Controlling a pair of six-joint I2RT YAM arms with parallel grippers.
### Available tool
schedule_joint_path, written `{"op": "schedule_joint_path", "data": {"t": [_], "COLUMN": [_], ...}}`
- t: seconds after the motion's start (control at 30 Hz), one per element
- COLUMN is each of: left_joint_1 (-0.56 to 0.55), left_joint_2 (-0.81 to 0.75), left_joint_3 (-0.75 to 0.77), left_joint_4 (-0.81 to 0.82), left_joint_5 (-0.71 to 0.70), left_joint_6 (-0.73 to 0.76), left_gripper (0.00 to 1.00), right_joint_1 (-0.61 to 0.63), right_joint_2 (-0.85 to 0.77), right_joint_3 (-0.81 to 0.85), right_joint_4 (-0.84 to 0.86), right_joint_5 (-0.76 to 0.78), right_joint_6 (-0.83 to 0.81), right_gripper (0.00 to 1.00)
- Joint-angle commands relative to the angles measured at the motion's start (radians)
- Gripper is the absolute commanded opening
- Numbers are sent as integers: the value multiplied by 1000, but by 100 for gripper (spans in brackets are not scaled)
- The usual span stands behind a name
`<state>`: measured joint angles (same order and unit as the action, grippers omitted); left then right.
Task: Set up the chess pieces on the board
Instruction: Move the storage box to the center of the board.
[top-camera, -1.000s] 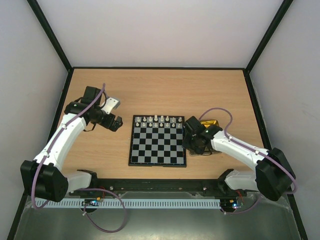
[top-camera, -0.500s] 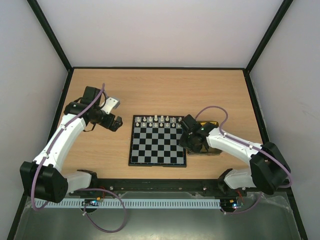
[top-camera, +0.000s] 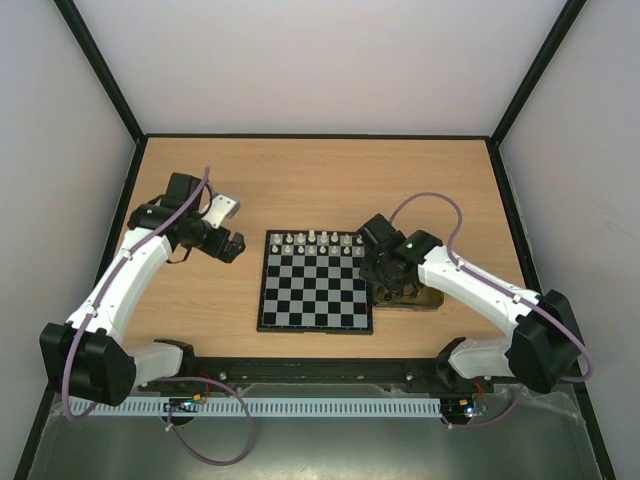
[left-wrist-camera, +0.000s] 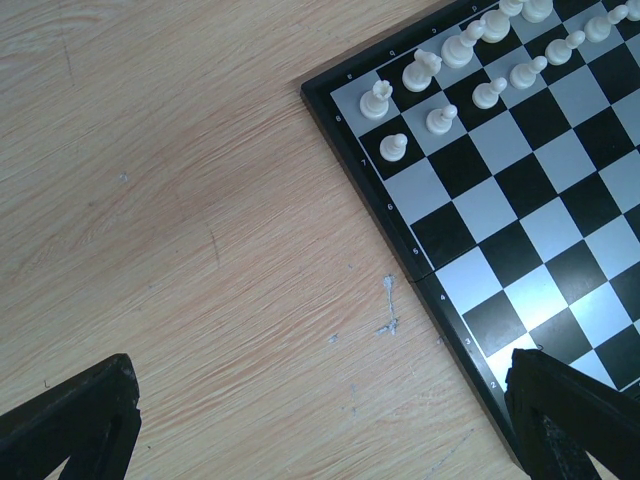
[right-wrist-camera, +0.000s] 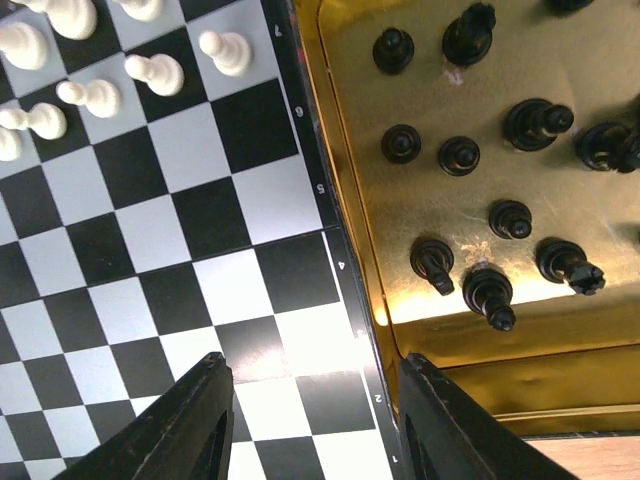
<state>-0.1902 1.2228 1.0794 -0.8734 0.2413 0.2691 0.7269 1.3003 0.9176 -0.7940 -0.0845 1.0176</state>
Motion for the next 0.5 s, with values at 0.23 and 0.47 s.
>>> {"op": "schedule_joint_path", "data": {"t": [0.23, 0.47], "left_joint_1": [6, 6], "left_joint_2": [-22, -22], "left_joint_3": [8, 7], "left_joint_4": [-12, -14], "left_joint_5": [-5, -11], "left_joint_6": [-5, -5], "left_gripper": [99, 99], "right_joint_1": [7, 8], "right_joint_2": [73, 150], "right_joint_3": [69, 74], "right_joint_4": [-2, 55], "right_joint_5": [-49, -82], "right_joint_6": [-77, -101], "right_gripper": [43, 43]}}
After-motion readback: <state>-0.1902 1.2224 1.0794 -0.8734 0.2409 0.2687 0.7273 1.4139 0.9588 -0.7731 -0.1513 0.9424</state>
